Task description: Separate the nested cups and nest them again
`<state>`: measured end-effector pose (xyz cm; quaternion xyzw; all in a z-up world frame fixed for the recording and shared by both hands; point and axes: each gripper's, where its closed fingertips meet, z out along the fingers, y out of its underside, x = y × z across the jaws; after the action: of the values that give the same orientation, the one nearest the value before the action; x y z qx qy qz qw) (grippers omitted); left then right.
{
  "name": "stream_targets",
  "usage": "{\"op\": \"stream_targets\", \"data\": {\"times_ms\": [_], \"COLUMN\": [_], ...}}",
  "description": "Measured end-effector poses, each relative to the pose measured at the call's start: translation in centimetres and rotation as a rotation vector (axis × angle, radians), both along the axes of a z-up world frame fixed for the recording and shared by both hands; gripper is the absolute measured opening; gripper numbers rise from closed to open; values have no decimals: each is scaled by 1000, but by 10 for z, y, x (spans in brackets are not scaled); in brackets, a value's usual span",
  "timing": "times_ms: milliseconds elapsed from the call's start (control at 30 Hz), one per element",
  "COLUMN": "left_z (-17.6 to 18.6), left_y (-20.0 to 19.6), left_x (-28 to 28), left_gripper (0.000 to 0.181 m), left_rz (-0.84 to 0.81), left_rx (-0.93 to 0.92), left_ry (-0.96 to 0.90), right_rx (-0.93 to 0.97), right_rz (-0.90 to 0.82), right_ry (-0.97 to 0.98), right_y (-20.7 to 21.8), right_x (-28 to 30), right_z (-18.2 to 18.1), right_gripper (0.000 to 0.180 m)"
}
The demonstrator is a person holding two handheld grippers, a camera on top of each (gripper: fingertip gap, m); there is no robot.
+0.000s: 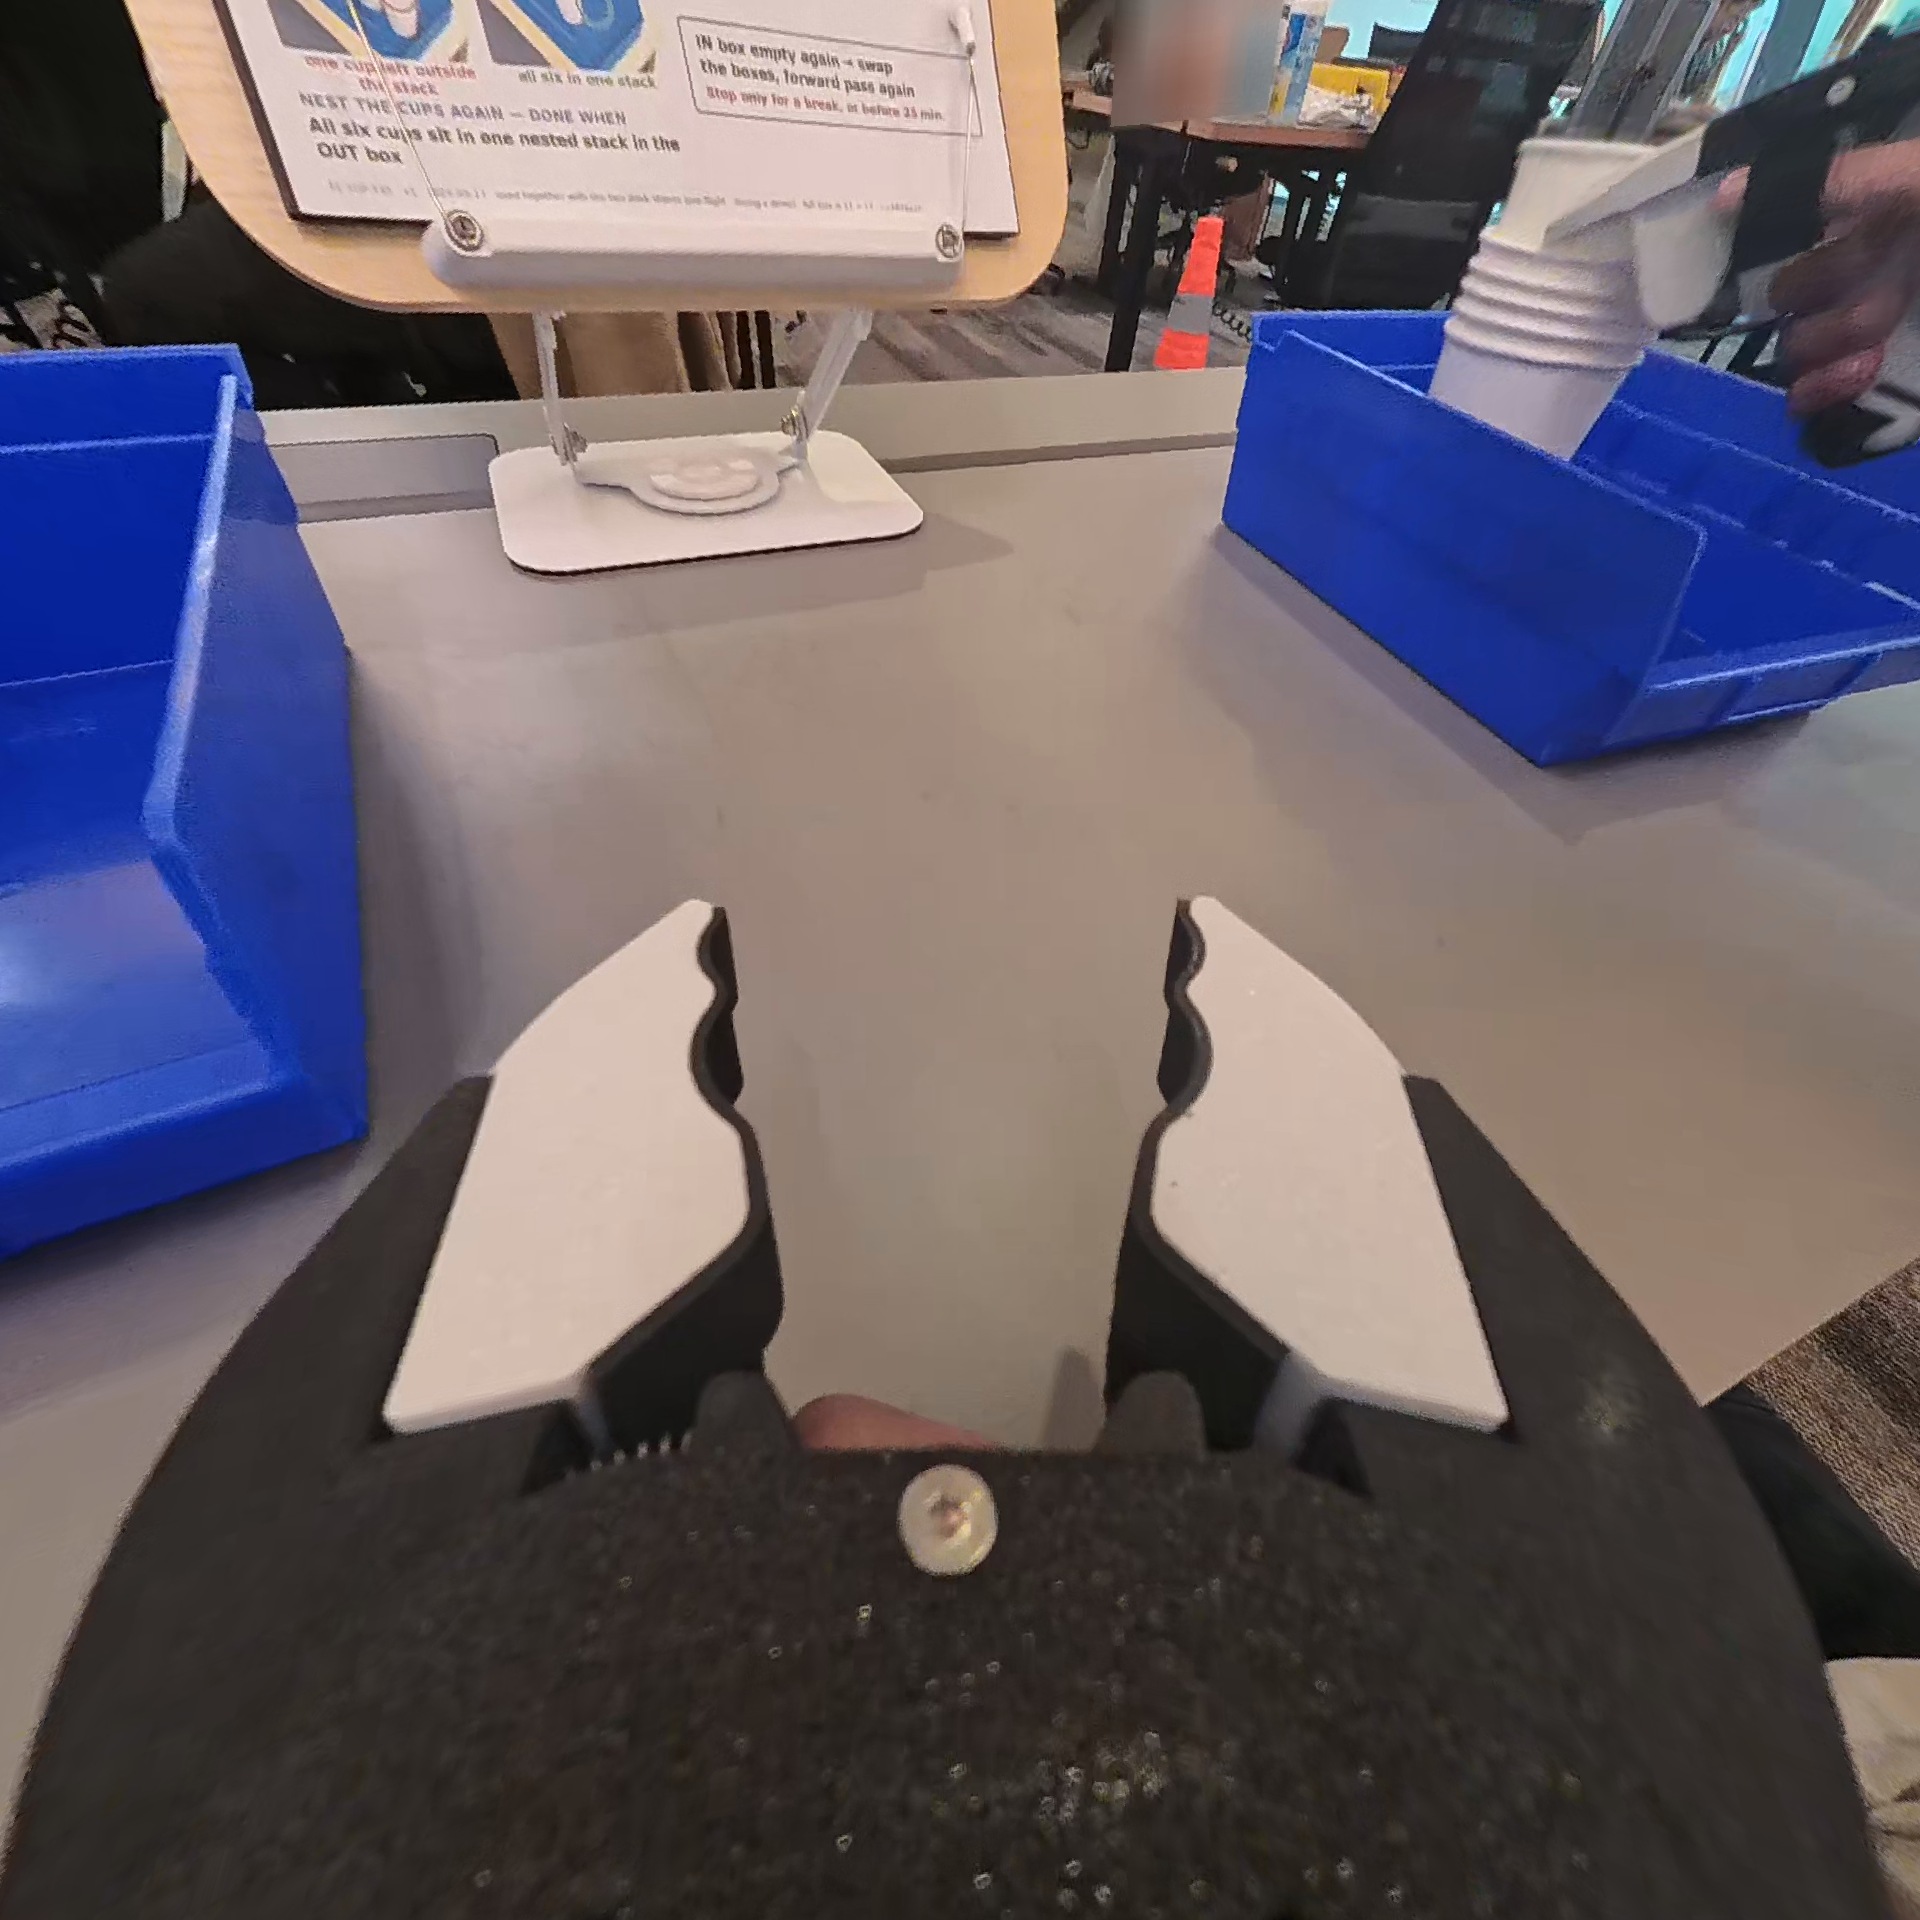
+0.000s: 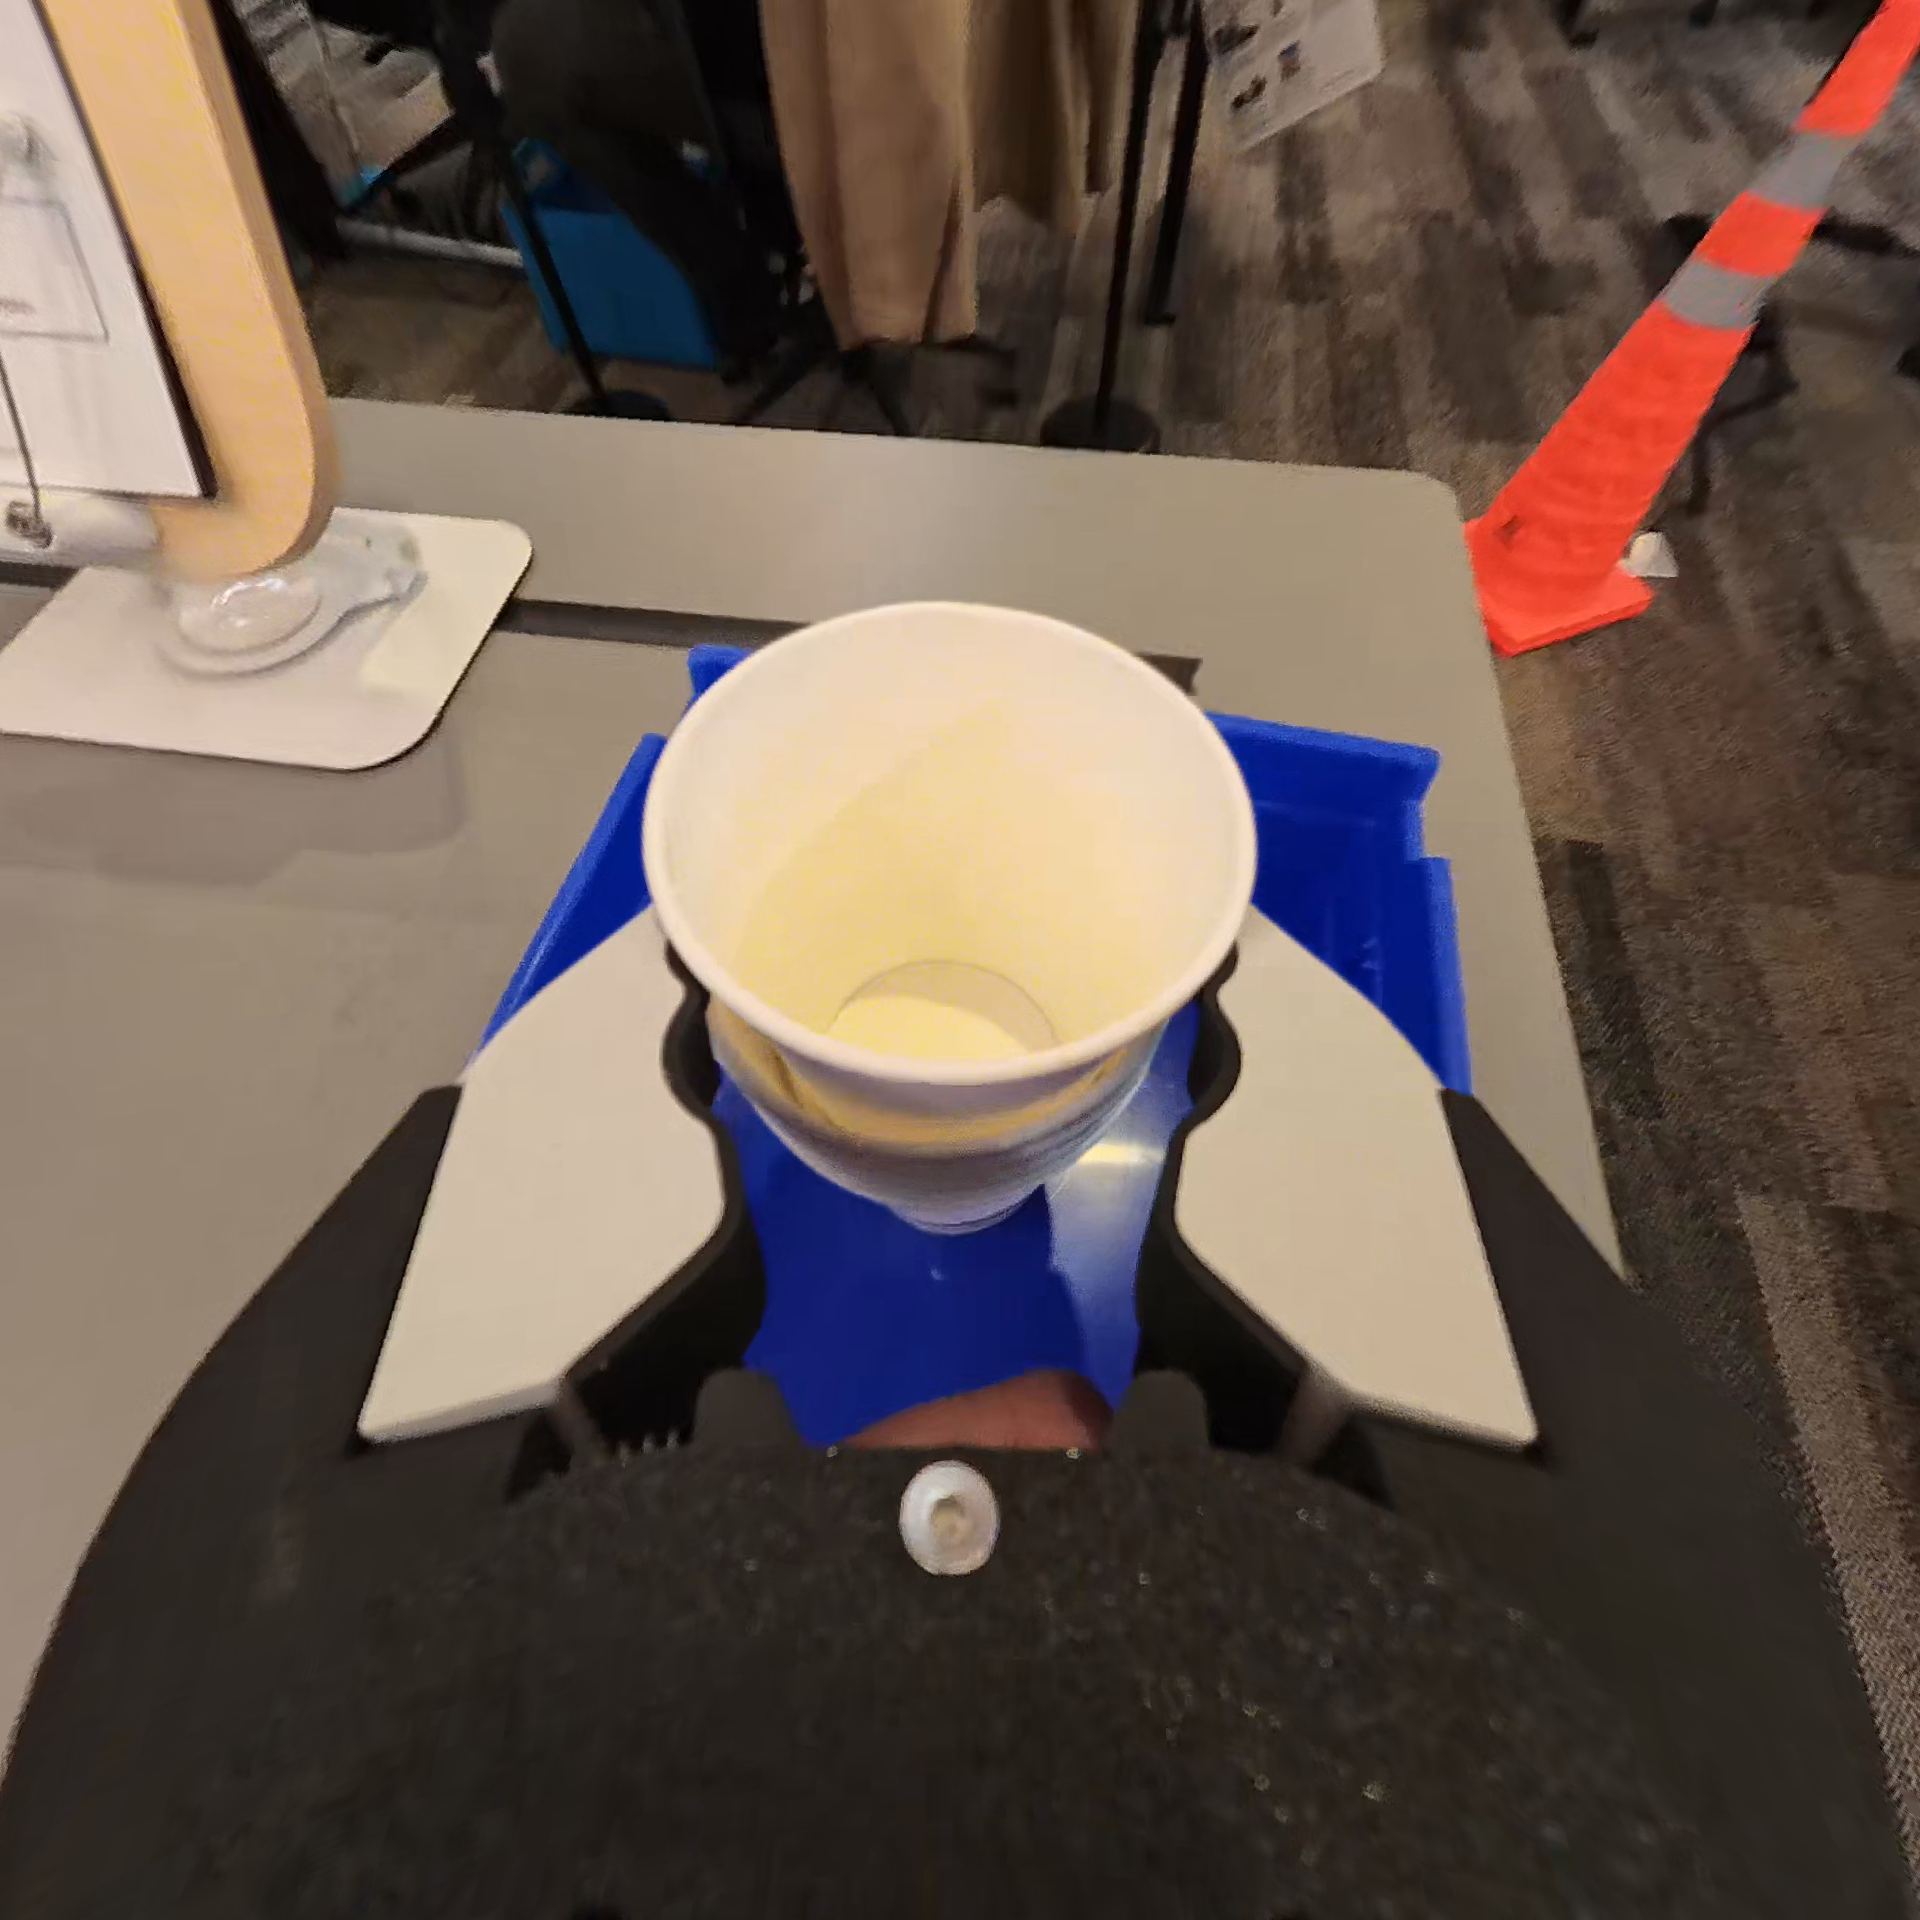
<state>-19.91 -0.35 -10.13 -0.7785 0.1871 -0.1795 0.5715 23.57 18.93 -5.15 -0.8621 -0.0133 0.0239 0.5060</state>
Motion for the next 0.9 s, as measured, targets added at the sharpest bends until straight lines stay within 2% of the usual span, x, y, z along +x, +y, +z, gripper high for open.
{"op": "stream_targets", "data": {"times_ms": [233,400,533,633,700,800,900], "left_z": [-8,-7,-6,-3,-1,0,-5], "left_y": [-3,-2,-1,2,5,8,10], "left_x": [7,5,1,-4,-10,-15,-12], "left_gripper": [79,79,79,79,79,80,81], "left_rz": [-34,-30,-18,13,40,69,68], "left_rx": [-30,-31,-34,-13,5,12,-5], "left_ry": [10,2,-3,-6,-15,-33,-34], "right_rx": [-41,21,228,358,357,313,226], "right_rz": [61,93,104,178,256,314,325], "right_ry": [17,21,159,286,346,398,291], "right_y": [-8,-28,-73,-123,-154,-191,-214], "right_x": [-1,-9,-46,-106,-159,-227,-256], "right_z": [-2,17,58,68,48,-4,-52], "right_gripper": [94,97,94,88,85,77,77]}}
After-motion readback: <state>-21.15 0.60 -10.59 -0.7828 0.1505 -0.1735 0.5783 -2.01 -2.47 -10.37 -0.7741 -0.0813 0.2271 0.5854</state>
